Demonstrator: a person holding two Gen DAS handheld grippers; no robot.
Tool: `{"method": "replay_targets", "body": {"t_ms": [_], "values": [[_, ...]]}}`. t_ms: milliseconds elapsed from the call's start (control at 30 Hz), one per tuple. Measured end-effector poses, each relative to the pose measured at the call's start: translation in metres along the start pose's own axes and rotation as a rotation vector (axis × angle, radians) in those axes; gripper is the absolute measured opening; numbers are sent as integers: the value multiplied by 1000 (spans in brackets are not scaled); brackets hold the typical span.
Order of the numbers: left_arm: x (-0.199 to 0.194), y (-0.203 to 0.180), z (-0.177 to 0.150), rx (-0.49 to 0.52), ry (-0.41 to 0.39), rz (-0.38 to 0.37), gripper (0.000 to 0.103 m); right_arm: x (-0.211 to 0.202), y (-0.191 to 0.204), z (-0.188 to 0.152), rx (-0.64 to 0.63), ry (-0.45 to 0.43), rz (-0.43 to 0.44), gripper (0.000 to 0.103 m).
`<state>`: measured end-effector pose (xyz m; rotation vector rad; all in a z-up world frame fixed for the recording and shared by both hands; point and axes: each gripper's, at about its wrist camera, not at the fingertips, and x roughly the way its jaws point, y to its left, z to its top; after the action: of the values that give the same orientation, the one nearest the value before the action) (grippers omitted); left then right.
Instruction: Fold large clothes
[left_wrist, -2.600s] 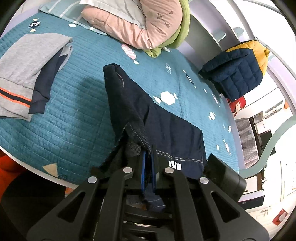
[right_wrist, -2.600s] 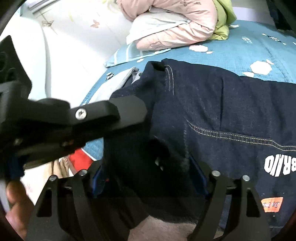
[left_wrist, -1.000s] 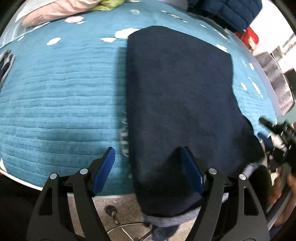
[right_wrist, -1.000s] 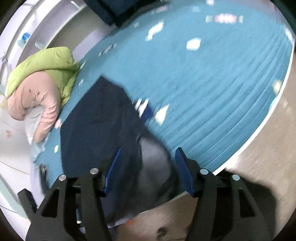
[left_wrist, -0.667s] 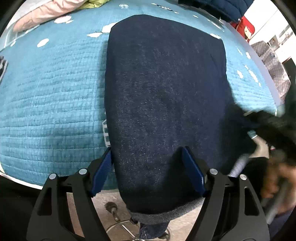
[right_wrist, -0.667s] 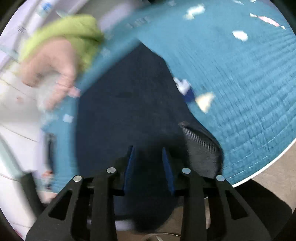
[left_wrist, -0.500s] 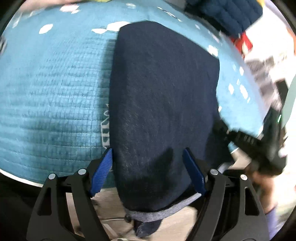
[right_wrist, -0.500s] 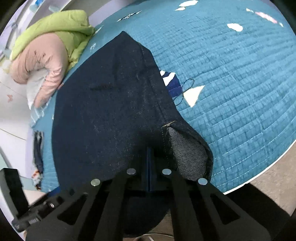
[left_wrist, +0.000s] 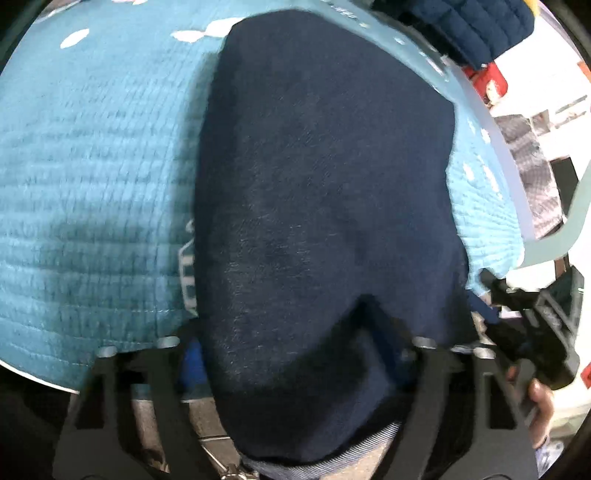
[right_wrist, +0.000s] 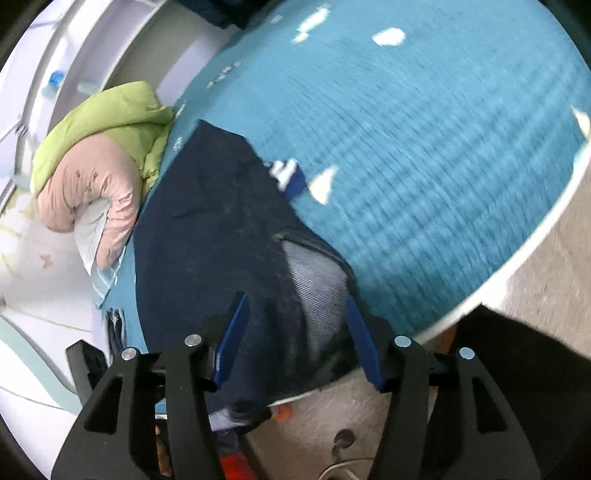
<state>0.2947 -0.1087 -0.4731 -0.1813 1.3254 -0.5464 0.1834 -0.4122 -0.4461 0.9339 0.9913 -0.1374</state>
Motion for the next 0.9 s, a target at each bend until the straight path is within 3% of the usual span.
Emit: {"method": "replay_targets", "body": {"t_ms": [33, 100, 233, 333, 467, 667, 733, 800, 900], "values": [[-3, -1, 0, 1, -5, 4, 54, 1, -2, 0, 14, 4, 2, 55], [-8, 5, 3, -28, 3, -22, 46, 5, -6, 0, 54, 23, 10, 65], [-23, 11, 19, -114, 34, -118, 38, 8, -9, -4, 88, 65, -33, 68], [-33, 1, 26, -83, 33, -100, 38, 12, -12, -7, 131, 88, -12, 73], [-34, -2, 26, -67, 43, -79, 37, 29, -23, -14, 225, 150, 98, 73], [-23, -10, 29, -72, 56, -72, 37, 19, -25, -9, 233, 144, 161, 74], [-23, -3, 23, -66, 61, -67, 38, 16, -20, -7, 221, 138, 205, 69], [-17, 1, 21, -66, 65, -59, 40, 17, -9, -6, 191, 129, 198, 63], [-6, 4, 16, -77, 67, -47, 44, 26, -7, -4, 176, 129, 155, 65]]}}
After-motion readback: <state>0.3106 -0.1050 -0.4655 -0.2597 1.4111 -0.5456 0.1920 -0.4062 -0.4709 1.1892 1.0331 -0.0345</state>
